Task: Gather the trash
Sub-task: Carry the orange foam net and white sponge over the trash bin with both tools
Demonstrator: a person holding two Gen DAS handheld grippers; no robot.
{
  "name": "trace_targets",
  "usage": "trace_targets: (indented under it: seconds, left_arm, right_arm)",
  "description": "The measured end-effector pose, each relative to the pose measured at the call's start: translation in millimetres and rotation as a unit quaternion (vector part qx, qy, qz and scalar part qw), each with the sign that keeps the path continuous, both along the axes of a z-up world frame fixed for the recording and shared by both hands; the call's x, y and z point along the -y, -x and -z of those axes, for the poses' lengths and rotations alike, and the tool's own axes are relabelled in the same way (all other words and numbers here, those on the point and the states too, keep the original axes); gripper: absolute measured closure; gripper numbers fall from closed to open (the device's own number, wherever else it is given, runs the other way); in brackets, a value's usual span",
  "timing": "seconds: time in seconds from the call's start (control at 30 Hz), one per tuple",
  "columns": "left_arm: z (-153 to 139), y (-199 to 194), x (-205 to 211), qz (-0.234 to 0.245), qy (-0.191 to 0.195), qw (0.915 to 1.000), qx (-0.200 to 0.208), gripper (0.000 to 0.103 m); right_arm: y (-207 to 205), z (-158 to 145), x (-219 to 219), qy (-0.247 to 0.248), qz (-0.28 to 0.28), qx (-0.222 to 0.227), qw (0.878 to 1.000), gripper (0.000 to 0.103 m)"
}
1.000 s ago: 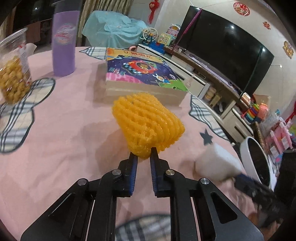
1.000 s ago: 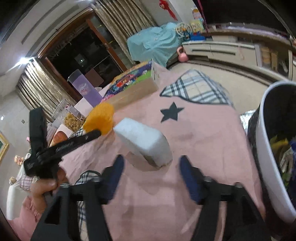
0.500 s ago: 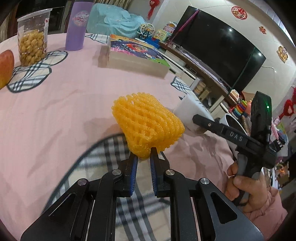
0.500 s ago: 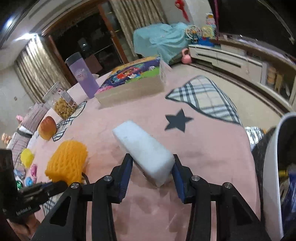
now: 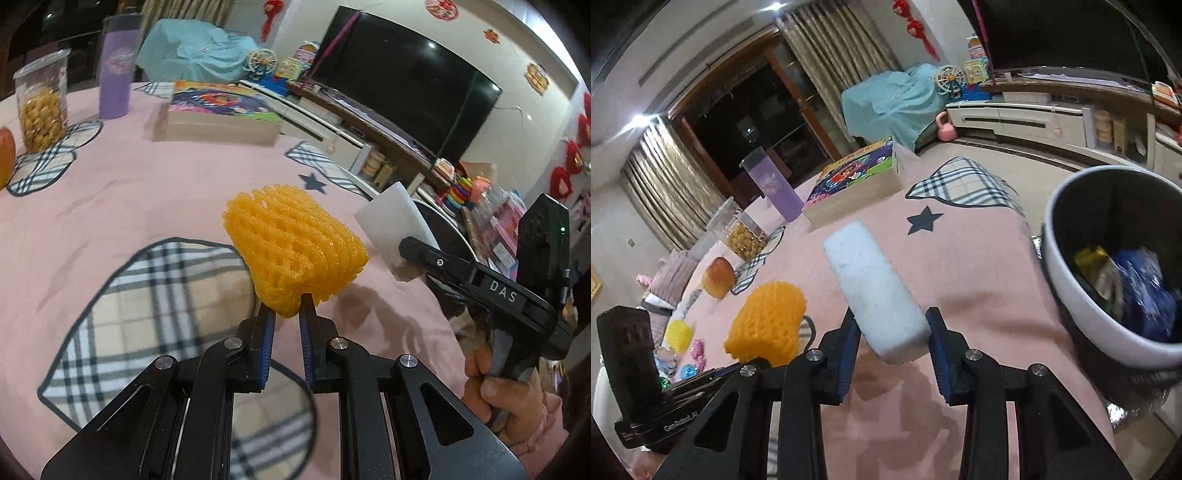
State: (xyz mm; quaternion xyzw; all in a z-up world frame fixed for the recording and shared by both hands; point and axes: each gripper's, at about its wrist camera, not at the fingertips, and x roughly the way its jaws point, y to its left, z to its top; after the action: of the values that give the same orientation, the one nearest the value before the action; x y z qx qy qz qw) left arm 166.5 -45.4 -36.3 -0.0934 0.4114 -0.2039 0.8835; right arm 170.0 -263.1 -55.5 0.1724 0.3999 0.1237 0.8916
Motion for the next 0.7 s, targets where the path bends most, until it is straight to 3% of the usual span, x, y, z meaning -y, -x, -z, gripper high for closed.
trace_targets:
  seconds: [0.7]
  left_arm:
    - [-16,25,89,0.08,-0.037,0.9959,0.021,0.091]
  right_arm:
    - [53,-20,62,-0.02,0.061,0.022,0.998,0.067]
